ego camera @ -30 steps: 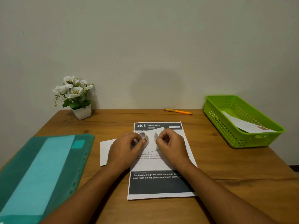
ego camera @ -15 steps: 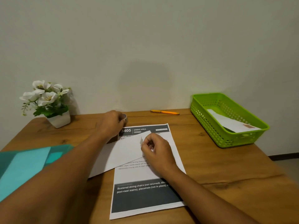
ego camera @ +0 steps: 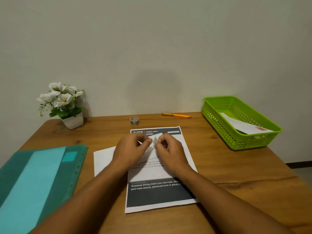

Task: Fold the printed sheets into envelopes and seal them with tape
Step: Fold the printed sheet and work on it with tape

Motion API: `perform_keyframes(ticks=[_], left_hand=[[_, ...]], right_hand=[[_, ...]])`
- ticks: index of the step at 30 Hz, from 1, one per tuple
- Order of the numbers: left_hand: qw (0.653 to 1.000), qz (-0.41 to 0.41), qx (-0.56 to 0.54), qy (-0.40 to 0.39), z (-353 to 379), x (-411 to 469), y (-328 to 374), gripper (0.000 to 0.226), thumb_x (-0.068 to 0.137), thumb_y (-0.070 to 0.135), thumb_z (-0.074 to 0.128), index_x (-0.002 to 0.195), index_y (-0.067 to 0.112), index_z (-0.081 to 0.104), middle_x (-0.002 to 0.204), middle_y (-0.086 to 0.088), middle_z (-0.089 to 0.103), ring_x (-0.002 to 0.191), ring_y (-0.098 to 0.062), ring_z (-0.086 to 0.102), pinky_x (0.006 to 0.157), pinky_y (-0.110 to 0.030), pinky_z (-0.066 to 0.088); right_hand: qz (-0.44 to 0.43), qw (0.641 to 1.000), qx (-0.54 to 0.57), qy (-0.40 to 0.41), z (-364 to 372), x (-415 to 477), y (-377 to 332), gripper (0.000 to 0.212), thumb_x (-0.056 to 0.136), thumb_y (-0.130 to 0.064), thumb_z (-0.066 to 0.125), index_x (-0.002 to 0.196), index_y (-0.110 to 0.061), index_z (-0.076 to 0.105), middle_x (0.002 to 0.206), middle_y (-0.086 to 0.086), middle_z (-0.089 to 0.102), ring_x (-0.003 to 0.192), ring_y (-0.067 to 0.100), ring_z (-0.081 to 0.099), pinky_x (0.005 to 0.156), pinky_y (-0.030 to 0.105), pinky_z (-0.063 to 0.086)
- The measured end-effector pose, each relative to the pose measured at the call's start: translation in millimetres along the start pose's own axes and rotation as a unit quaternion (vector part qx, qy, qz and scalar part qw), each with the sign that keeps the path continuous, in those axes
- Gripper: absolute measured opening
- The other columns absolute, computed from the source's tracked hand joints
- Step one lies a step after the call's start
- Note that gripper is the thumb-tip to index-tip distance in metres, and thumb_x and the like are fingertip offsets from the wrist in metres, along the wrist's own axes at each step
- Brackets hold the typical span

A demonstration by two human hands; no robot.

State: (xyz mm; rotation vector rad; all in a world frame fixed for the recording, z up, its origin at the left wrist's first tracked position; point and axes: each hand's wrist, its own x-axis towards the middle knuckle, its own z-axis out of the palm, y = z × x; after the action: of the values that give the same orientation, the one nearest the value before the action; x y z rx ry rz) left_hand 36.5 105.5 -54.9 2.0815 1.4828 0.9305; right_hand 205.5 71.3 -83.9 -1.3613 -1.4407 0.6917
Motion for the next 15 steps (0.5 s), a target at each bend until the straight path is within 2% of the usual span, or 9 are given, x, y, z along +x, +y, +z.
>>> perform_keyframes(ticks=[3,6,10,15], left_hand=[[0.998,-0.010,-0.050,-0.027,8,-12,-1,0.021,0.094,0.047,0.064,0.093,0.032,0.078,0.080,0.022,0.073,0.070,-0.001,0.067,0.070,-0.037,0.058],[0.996,-0.014,-0.086,-0.037,10,-19,1,0.032,0.091,0.057,0.056,0.093,0.035,0.078,0.081,0.020,0.074,0.075,-0.005,0.068,0.073,-0.043,0.057],[0.994,-0.025,-0.106,-0.025,11,-24,-2,0.035,0.085,0.066,0.057,0.087,0.037,0.077,0.080,0.018,0.074,0.075,-0.007,0.070,0.073,-0.048,0.057],[0.993,-0.059,-0.101,0.000,13,-18,-6,0.023,0.086,0.053,0.063,0.080,0.034,0.075,0.074,0.016,0.073,0.073,-0.008,0.069,0.072,-0.046,0.058]], right_hand=[[-0.009,1.000,-0.014,-0.004,1,-2,-2,0.018,0.087,-0.044,0.055,0.081,-0.028,0.057,0.072,-0.004,0.062,0.068,0.019,0.058,0.063,0.046,0.051],[-0.024,0.999,-0.045,-0.012,2,-3,-4,0.020,0.085,-0.048,0.052,0.082,-0.029,0.057,0.077,-0.007,0.063,0.071,0.014,0.058,0.065,0.044,0.052],[-0.051,0.995,-0.083,-0.035,1,-3,-3,0.004,0.092,-0.028,0.059,0.088,-0.029,0.060,0.091,-0.011,0.067,0.079,0.010,0.060,0.070,0.037,0.053],[-0.049,0.997,-0.056,-0.033,3,0,1,0.014,0.091,-0.015,0.063,0.091,-0.027,0.068,0.095,-0.013,0.071,0.085,0.010,0.066,0.077,0.041,0.057]])
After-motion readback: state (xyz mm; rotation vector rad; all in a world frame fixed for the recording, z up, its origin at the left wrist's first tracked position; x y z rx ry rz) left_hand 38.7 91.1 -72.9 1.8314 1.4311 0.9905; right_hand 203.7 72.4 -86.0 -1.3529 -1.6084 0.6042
